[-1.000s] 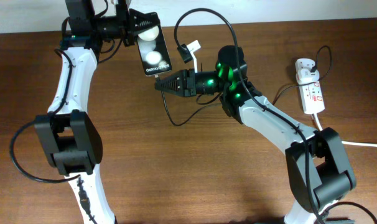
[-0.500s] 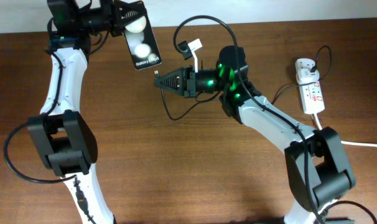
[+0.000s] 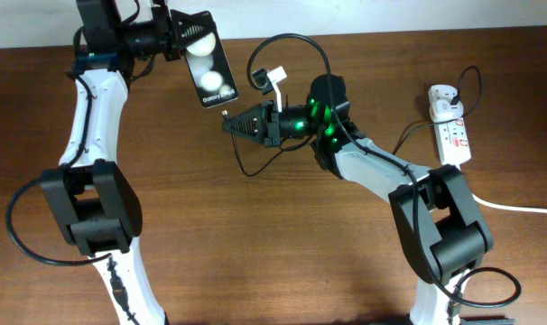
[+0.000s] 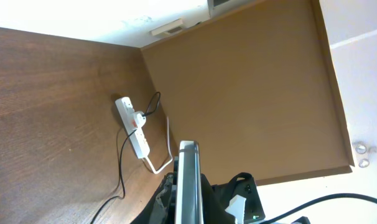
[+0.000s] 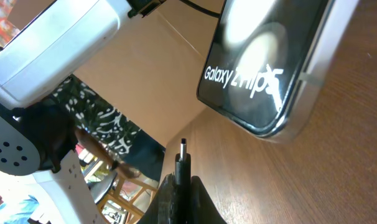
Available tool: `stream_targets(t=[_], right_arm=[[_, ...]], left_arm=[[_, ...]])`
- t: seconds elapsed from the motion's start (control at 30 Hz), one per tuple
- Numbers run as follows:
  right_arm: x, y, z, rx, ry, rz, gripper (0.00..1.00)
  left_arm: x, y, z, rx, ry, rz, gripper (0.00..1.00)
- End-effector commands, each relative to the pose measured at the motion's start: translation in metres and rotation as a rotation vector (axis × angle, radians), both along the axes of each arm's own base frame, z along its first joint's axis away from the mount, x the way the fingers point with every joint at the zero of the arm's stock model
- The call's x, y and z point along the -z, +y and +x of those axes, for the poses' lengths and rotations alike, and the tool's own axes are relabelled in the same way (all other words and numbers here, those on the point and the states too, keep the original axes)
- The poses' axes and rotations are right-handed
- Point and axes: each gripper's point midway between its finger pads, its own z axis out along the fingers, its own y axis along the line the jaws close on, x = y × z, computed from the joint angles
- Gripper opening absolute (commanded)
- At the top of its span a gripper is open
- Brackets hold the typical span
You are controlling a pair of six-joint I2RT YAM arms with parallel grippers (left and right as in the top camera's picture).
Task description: Plug charger to phone and switch on socket
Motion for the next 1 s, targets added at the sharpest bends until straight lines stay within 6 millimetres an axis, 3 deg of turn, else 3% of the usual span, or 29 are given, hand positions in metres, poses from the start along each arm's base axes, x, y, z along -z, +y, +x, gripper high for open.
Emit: stream_targets(t=[0.0,0.23,0.97], right_arm=[[-0.004,0.000,0.003,0.004,-0.025,0.007,0.04],[-0.005,0.000,0.013,0.062,0.083,0.009,0.04],[-0.008,0.000,0.015,0.078,0.079,0.020,0.04]], left_arm=[[-0.024,-0.006,-0.014,0.045,-0.058,-0.008,0.00],[-0.024,-0.006,-0.016,0.051,-0.012,-0.020,0.00],[-0.024,-0.015,-0.017,0.064,-0.003,-0.020,0.00]])
